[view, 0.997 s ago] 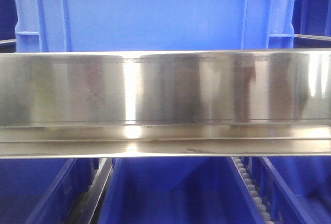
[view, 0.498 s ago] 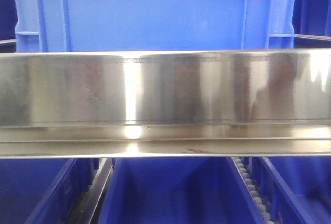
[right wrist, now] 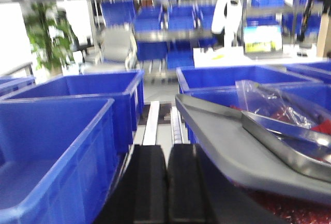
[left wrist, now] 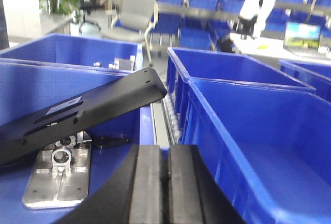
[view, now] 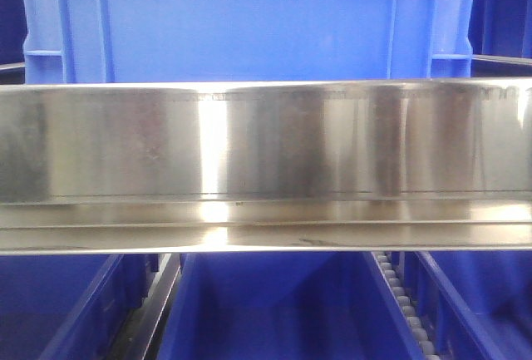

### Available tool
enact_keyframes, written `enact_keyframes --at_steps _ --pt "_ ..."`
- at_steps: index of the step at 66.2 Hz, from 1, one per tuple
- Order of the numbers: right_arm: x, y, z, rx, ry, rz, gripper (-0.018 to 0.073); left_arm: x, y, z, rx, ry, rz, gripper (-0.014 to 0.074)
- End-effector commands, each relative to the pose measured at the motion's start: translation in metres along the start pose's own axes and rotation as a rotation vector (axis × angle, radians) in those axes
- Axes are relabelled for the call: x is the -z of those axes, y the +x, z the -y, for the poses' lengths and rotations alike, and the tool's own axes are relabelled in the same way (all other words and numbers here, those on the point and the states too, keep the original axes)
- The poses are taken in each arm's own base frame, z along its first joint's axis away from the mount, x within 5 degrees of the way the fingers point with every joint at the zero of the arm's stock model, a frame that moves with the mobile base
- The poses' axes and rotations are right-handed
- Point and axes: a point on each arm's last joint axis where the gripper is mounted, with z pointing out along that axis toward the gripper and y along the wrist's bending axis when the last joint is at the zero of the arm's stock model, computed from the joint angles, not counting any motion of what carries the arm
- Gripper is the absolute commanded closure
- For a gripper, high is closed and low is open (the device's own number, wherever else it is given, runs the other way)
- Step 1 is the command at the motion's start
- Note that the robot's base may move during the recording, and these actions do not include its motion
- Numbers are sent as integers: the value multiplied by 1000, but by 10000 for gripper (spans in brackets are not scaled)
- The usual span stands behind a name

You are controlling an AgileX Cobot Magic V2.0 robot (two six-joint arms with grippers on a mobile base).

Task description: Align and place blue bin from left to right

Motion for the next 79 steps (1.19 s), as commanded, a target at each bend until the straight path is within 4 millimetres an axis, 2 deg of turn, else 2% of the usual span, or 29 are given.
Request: enact_keyframes --at_steps 1,12,21,34,50,64,79 --pt "-13 -17 0 36 19 -35 623 -9 -14 1 -13 -13 -65 707" --pt "-54 -32 -1 43 26 -133 623 -43 -28 3 -16 -25 -147 707" --pt "-90 -36 -9 46 -10 -194 623 -70 -36 9 -21 -2 -172 707" --pt "-140 -27 -33 40 -94 -348 623 -108 -45 32 -55 63 -211 707" --pt "-180 -27 -63 3 -152 -452 623 -155 -55 57 -47 68 -311 707" --pt "-222 -19 -77 8 -150 -560 623 -197 -49 76 -21 66 -408 707" --pt "-262 -12 -89 19 -147 -610 623 -220 -36 87 -34 74 -463 707"
